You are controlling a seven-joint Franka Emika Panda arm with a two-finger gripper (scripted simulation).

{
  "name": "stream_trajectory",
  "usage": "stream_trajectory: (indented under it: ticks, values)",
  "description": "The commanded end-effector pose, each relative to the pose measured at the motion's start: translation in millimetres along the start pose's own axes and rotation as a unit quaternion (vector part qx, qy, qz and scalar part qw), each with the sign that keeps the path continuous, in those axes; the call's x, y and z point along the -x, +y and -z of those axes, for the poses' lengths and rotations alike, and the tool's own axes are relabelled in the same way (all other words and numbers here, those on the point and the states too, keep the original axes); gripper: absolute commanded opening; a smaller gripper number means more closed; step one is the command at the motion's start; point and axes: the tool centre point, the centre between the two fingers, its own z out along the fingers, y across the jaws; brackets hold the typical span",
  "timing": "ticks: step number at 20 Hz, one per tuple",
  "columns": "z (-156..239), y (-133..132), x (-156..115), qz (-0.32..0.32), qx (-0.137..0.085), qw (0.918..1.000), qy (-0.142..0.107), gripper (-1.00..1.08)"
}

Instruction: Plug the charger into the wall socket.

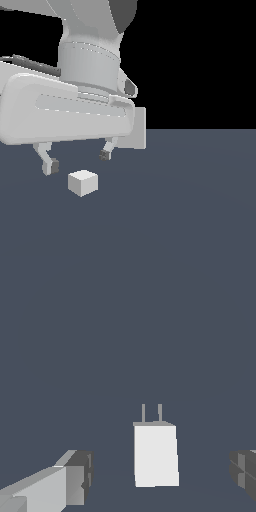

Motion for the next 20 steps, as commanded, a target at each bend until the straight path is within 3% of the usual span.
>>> stream_trajectory:
  ticks: [1,11,12,20]
  values:
    - [-10.8,-0.6,2.2,0.001,0.0,1.0,0.0,1.0]
    - [-35.5,-0.3,6.6,0.002,0.0,1.0,0.0,1.0]
    - [-35.5,-0.3,6.6,0.002,0.0,1.0,0.0,-1.0]
    - [-35.5,-0.3,6.6,0.002,0.0,1.0,0.0,-1.0]
